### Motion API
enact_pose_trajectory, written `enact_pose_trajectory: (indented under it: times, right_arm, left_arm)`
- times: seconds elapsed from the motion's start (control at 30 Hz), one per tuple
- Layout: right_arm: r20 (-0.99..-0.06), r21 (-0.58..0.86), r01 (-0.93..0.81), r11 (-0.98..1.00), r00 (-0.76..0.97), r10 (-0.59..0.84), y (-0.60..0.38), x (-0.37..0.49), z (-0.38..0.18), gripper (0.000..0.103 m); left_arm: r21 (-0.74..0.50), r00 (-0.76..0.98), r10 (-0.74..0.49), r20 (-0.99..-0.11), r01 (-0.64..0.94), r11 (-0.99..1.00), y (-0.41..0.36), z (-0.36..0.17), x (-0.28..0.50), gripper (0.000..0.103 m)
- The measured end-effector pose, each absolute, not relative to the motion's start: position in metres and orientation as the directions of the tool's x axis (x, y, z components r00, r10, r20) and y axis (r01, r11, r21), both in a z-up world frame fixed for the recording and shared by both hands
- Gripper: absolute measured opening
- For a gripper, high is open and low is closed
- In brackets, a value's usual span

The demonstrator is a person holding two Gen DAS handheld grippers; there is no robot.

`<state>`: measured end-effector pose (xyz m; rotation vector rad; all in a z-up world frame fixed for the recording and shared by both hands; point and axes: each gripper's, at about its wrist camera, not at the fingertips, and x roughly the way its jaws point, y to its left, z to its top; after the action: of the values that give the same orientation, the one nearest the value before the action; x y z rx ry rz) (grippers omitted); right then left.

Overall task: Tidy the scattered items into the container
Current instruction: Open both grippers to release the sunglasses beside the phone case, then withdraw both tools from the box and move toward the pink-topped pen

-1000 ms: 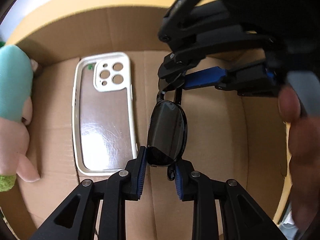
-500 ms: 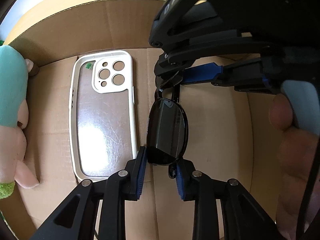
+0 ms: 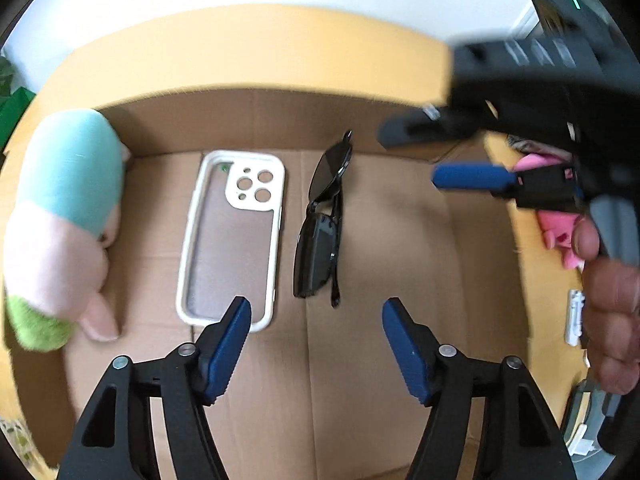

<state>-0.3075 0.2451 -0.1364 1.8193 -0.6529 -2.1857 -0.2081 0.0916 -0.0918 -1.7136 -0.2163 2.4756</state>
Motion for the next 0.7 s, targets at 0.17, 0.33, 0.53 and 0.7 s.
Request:
enact_pose_trajectory:
  times: [0.17,0.33,0.53,0.7]
  right_arm:
    - [-0.874,0.431,-0.061,-0.900,-0.275,-0.400,0.265,-0.265,-0.098,0.060]
    - [-0.878,0.339,0.052,-0.939,-0.340,-0.336,0.253,-0.206,-0.062,0.061]
    - [-0.861,0.254,0.167,-0.953,-0.410,-0.301,0.248,-0.140,-0.023,0.062]
    - [-0.837,0.223,0.205,-0.953,-0.460,-0.296,0.242,-0.098,0.000,0.062]
  left_arm:
    - [-0.134,-0.443,0.136,-0.886,-0.037,-0.990,0.070,-0.048,-0.165,0.084]
    - [-0.059,-0.505,0.062,-0.861,-0.022,-0.998,0.057,-0.014,-0.131,0.089]
    - [-0.011,-0.550,0.004,-0.835,0.009,-1.000,0.038,0.005,-0.101,0.092]
    - [0.007,-0.558,-0.021,-0.830,0.027,-1.000,0.030,0.022,-0.072,0.092]
